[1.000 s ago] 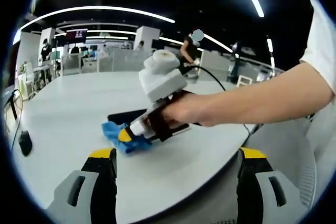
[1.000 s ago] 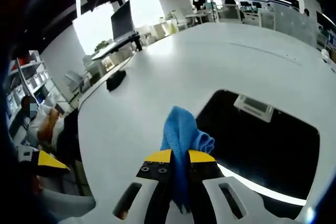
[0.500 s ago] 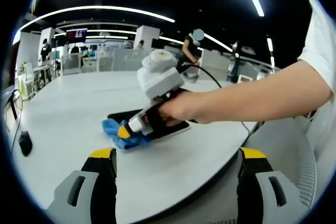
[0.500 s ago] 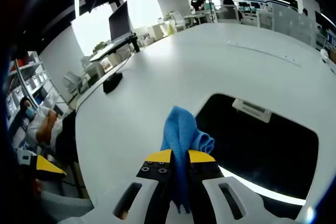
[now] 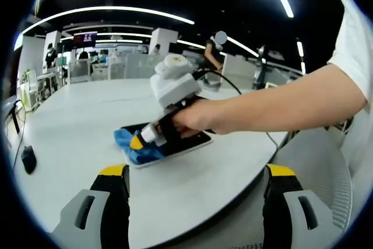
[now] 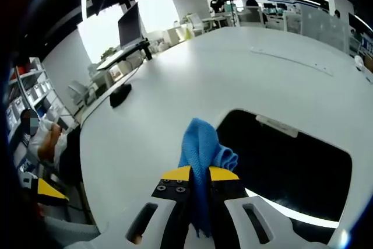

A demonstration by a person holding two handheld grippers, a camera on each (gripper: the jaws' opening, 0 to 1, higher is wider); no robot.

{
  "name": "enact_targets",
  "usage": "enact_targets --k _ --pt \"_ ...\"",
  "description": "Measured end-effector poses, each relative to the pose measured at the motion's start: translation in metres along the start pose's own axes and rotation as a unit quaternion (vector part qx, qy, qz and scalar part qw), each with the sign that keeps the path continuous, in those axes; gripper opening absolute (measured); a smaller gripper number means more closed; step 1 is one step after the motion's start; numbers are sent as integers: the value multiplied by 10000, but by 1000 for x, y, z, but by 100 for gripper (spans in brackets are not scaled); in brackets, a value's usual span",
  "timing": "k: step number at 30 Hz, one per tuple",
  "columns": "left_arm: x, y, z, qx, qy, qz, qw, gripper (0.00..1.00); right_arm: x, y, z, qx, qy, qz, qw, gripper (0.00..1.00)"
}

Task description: Wipe the mirror surface with the cleaning cloth until all visible marks leave the cleaned area.

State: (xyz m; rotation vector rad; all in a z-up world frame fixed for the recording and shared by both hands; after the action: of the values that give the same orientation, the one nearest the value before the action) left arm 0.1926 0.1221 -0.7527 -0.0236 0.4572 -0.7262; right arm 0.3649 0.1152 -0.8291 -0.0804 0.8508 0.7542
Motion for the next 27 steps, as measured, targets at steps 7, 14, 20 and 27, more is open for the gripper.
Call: enact_targets --k 7,14,20,27 --pt "0 -1 0 -7 10 -20 10000 95 2 -2 4 -4 -17 -36 10000 4" --pt "0 -1 -1 -1 18 -35 10000 95 8 -9 10 -84 -22 -83 9999 4" --pt "0 -1 -1 -3 11 -49 10000 95 13 -16 15 -109 5 -119 9999 4" --pt "-1 -1 0 -7 -40 -51 10000 96 14 -18 17 -83 -23 -135 9999 4"
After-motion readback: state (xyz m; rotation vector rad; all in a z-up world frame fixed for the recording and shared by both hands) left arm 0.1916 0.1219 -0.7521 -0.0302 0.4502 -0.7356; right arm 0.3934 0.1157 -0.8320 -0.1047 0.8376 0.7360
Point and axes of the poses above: the point that each gripper's makers call its tool centre point, and the gripper's own axes: x roughly forward along the fingers, y roughly to its left, z roughly out of its top, the point moved 3 cm from there along -x, roughly backward along the fingers, and after that the axes turned 2 degrees about y, right-handed, at the moved point
